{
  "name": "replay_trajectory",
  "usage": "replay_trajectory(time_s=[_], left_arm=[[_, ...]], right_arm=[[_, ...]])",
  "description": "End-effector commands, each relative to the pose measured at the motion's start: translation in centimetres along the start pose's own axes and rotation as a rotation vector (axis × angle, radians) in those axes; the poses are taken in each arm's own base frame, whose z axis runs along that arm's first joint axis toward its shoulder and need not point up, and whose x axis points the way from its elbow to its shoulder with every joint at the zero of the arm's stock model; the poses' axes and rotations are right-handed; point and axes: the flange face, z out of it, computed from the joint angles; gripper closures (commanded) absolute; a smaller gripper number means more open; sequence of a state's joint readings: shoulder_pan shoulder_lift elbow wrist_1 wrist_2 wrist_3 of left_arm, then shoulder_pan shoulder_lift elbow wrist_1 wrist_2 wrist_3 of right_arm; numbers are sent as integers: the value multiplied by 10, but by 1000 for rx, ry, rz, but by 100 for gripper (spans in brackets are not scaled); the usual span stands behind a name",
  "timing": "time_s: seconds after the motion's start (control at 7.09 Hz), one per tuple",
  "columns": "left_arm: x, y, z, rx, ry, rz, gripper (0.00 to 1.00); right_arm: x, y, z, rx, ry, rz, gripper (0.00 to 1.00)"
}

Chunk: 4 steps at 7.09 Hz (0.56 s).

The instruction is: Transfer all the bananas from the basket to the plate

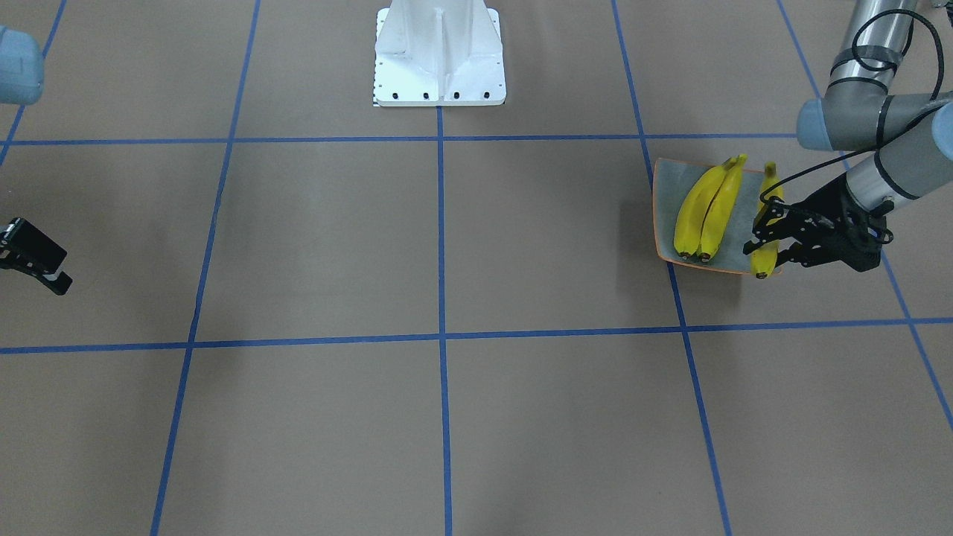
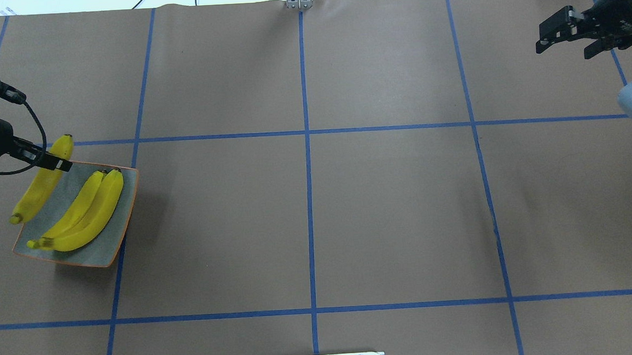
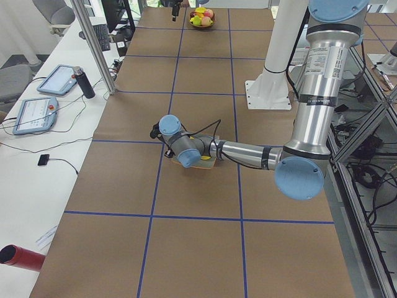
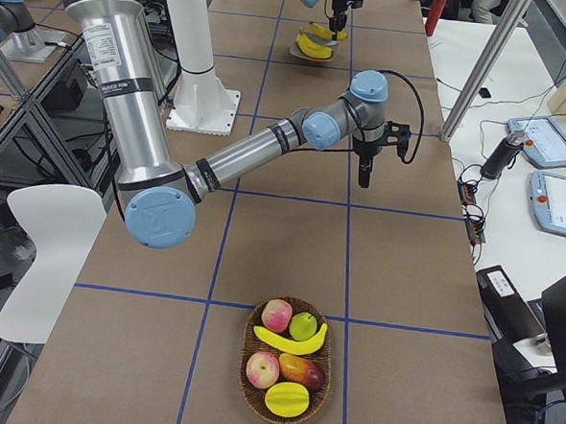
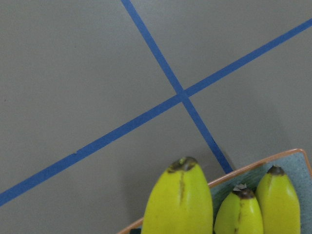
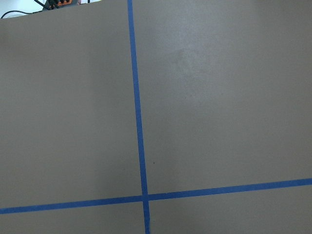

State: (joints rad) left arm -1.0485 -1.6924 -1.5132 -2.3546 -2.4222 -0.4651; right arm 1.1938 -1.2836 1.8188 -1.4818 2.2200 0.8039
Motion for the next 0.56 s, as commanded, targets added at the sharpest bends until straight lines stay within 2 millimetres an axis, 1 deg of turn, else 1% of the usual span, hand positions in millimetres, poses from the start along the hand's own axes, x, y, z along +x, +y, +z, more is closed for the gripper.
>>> replay_trajectory(time_s=[0.0,0.14,0.42], left_arm=[[21,2,13,20,42,-73,1],[19,7,13,41,54,-43,0],[19,8,13,35,62,-45,0]], right_arm=[[1,-1,0,-5,-4,1,0],[3,-2,-3,-6,-9,5,0],[5,-4,-6,-7,-16,9,0]])
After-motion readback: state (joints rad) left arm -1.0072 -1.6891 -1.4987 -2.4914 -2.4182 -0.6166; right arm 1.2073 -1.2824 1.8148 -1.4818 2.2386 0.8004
